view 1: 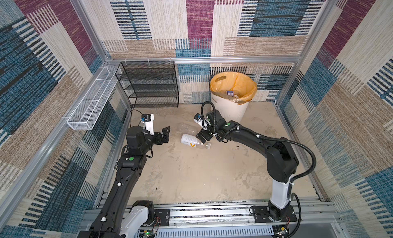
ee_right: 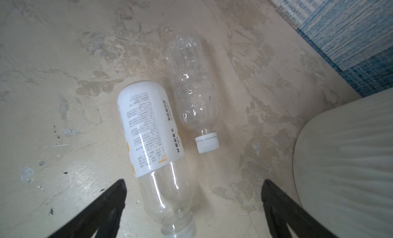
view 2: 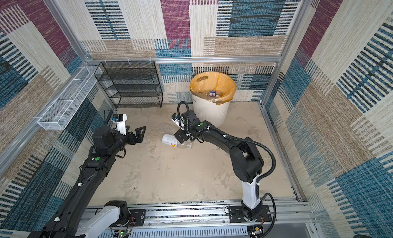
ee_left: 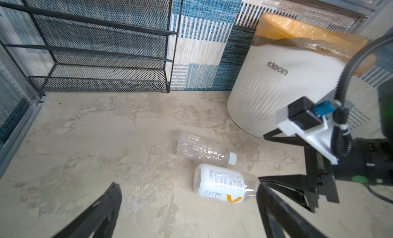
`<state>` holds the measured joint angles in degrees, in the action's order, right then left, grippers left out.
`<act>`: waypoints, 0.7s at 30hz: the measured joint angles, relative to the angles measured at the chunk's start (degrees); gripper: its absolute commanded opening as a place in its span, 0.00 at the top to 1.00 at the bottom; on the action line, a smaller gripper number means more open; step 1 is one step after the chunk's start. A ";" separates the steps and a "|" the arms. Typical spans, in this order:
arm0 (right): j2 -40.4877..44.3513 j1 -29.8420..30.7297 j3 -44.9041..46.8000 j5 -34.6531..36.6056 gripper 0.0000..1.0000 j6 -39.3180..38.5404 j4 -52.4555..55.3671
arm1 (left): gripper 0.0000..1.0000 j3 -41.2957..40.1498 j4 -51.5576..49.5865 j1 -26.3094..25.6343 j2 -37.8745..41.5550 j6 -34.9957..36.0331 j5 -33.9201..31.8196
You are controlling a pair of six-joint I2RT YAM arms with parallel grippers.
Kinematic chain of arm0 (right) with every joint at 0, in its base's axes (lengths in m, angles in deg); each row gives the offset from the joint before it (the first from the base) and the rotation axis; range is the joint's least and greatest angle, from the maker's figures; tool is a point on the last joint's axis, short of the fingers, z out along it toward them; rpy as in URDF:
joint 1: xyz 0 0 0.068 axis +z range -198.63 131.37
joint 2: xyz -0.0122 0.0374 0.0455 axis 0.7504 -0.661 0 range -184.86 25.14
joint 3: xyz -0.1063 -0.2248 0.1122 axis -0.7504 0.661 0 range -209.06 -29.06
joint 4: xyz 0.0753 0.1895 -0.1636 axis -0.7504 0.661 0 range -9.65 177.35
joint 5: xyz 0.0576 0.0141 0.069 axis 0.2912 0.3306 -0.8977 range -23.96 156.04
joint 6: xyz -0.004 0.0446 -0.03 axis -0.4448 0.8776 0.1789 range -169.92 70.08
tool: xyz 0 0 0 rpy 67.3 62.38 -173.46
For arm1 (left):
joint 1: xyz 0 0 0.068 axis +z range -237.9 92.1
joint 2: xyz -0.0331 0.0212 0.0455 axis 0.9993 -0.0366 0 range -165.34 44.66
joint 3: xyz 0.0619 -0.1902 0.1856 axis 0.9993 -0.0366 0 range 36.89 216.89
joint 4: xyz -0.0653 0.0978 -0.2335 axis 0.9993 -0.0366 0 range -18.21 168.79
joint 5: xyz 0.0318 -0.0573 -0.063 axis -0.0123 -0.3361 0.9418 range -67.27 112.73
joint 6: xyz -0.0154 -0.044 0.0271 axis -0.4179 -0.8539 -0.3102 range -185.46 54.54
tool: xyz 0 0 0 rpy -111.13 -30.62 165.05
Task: Throw the plastic bottles in the bin
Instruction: Pick up the plastic bottle from the center of the table.
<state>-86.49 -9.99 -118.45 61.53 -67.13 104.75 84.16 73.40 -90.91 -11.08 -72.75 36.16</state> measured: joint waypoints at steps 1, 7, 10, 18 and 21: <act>-1.27 0.33 -0.83 -0.02 0.01 -0.81 0.59 | 0.04 0.63 -0.17 0.00 -0.46 0.07 -0.48; -5.14 1.57 -1.64 -1.51 0.04 -3.28 3.28 | 0.08 2.45 -2.10 0.66 -2.01 0.39 -1.68; -5.90 1.79 -1.62 -2.01 0.04 -3.80 3.93 | 0.10 2.45 -2.27 1.33 -2.25 0.15 -1.64; -7.52 2.86 -0.79 -3.52 0.09 -4.24 3.78 | 0.13 2.47 -2.95 2.80 -2.99 -0.15 -0.92; -8.28 3.45 -0.37 -3.96 0.12 -4.66 3.32 | 0.14 2.47 -2.97 3.10 -3.02 -0.24 -0.44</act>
<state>-94.78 -6.54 -118.82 57.57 -71.79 108.07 86.63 70.43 -87.80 -14.10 -72.99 35.72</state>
